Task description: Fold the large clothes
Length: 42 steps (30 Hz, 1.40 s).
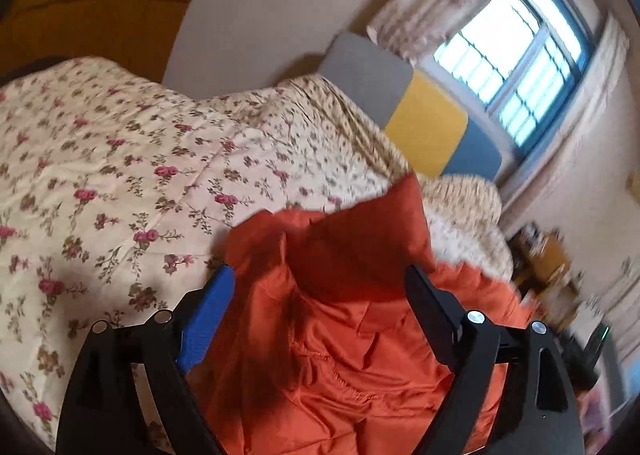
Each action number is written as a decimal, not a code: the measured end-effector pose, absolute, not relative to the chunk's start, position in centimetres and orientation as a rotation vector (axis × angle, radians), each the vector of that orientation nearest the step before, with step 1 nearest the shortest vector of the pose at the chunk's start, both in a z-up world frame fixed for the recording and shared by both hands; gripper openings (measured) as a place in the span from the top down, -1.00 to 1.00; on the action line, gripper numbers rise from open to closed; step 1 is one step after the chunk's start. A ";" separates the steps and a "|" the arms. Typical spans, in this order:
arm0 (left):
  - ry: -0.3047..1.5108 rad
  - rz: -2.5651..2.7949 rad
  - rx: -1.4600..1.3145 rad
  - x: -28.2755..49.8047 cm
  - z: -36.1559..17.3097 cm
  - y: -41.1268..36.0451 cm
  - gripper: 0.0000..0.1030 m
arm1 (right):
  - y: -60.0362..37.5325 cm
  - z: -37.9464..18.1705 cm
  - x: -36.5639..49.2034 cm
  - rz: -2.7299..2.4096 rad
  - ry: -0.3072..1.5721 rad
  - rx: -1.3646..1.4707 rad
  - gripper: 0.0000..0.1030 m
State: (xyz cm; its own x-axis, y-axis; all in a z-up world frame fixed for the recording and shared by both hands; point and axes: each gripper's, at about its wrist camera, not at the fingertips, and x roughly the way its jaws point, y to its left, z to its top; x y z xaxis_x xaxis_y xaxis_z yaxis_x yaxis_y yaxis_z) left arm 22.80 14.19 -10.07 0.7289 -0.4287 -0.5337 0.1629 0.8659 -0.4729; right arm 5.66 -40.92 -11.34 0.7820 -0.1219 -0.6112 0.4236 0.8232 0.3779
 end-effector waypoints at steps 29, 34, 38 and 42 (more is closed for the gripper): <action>0.745 -0.128 -0.152 32.6 -14.6 6.0 0.74 | -40.7 -16.9 21.2 -0.370 0.802 0.249 0.97; 0.734 -0.133 -0.131 33.5 -16.4 5.6 0.61 | -41.7 -19.2 22.7 -0.382 0.836 0.274 1.00; 0.729 -0.137 -0.152 34.0 -17.4 5.8 0.61 | -41.8 -20.7 23.5 -0.406 0.848 0.272 1.00; 0.731 -0.140 -0.167 34.1 -17.8 5.7 0.61 | -41.7 -21.7 24.0 -0.427 0.842 0.259 1.00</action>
